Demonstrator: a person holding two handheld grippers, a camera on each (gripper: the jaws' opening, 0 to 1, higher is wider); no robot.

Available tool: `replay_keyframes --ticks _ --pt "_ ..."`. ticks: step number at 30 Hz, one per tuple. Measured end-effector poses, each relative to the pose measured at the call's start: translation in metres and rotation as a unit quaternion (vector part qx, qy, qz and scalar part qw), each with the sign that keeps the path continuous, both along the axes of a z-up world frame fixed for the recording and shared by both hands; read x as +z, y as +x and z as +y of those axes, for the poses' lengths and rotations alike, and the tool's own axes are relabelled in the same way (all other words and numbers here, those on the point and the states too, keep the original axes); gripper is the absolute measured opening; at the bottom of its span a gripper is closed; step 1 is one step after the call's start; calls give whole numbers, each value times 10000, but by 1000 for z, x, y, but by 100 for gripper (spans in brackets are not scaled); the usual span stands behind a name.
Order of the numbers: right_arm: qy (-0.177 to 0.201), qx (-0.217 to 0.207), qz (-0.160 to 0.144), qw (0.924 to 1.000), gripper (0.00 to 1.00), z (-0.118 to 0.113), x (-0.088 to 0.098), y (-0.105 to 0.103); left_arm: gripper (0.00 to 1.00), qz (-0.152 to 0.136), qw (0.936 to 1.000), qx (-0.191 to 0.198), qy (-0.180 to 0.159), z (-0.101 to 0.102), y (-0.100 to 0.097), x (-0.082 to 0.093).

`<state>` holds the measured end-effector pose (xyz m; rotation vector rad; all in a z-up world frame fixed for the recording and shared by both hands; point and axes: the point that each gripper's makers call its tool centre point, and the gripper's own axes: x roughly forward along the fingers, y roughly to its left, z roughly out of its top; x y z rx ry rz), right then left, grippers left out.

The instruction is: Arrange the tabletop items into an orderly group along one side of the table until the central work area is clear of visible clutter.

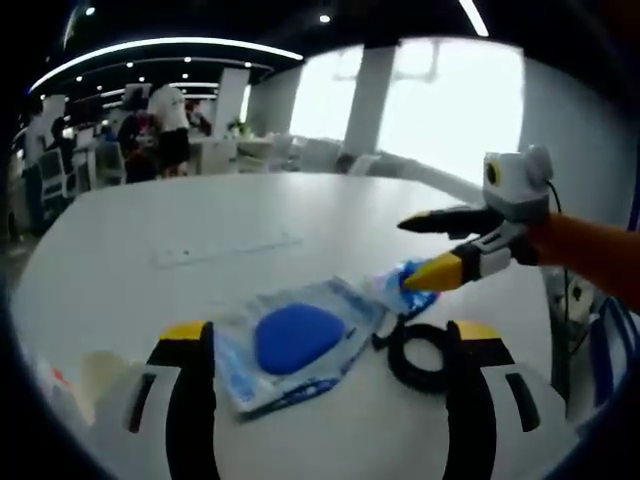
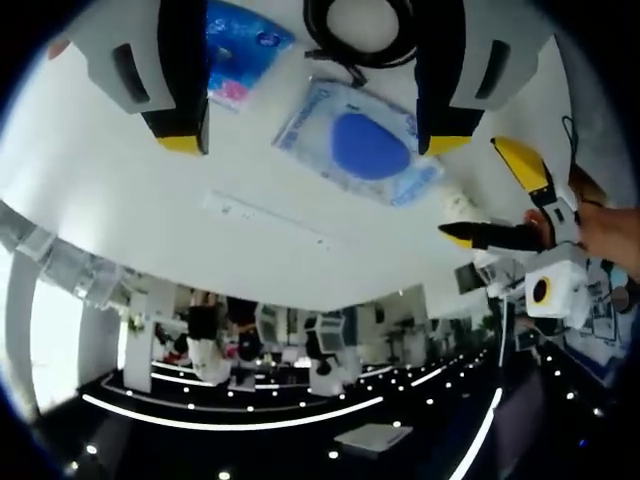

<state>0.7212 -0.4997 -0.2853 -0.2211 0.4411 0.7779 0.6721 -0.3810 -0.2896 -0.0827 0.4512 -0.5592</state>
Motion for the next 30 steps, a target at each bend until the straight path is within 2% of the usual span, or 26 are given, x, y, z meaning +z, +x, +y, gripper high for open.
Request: replay_keyframes --ticks 12,22,30 --pt "106 -163 -6 9998 82 -14 -3 -34 91 111 9997 -153 -159 -20 -31 -8" --pt "124 -375 142 9991 81 -33 -20 -61 88 301 9986 -321 -285 -43 -54 -21" --pt "145 -579 373 9975 78 -47 -40 -73 85 554 9970 -450 -294 -62 -63 -37"
